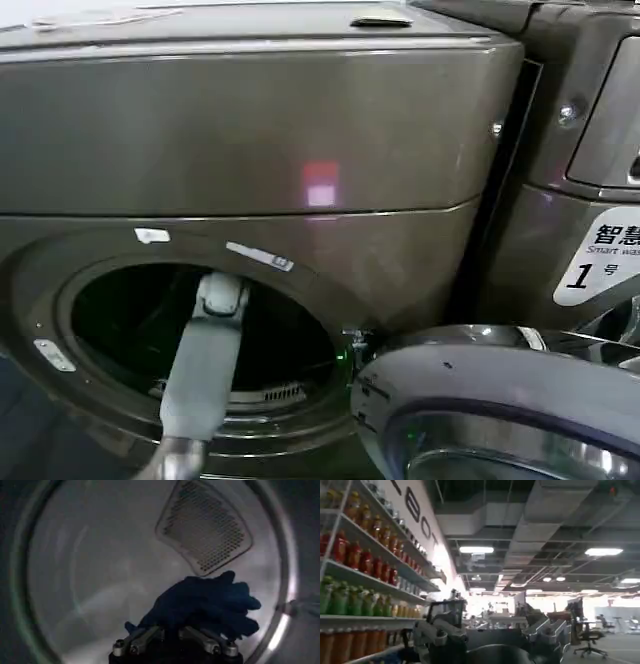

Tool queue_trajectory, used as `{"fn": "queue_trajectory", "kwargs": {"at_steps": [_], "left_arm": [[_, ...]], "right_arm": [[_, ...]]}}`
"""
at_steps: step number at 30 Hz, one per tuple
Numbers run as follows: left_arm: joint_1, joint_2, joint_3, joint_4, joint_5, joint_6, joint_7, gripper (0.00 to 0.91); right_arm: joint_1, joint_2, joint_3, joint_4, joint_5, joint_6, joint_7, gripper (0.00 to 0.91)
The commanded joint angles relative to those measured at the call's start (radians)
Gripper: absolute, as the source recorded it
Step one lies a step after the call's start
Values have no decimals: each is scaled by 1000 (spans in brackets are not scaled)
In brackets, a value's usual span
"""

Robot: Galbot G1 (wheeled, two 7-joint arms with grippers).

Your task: Grasp the clothes from the dryer.

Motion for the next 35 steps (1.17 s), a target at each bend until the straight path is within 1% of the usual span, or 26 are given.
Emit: {"fn": "queue_trajectory", "kwargs": {"at_steps": [1, 13, 16, 35], "left_arm": [[73, -6, 19, -77, -168, 64, -227, 0], [73, 0, 21, -73, -177, 74, -224, 0], [72, -1, 22, -73, -179, 72, -224, 0], [63, -6, 25, -70, -190, 68, -219, 0]], "right_arm": [[-20, -11, 30, -16, -2, -19, 34, 907], [-20, -2, 36, 2, 10, -23, 26, 907], [-13, -3, 45, 15, 18, -54, 34, 907], [-5, -6, 56, 21, 16, -68, 45, 907]]}}
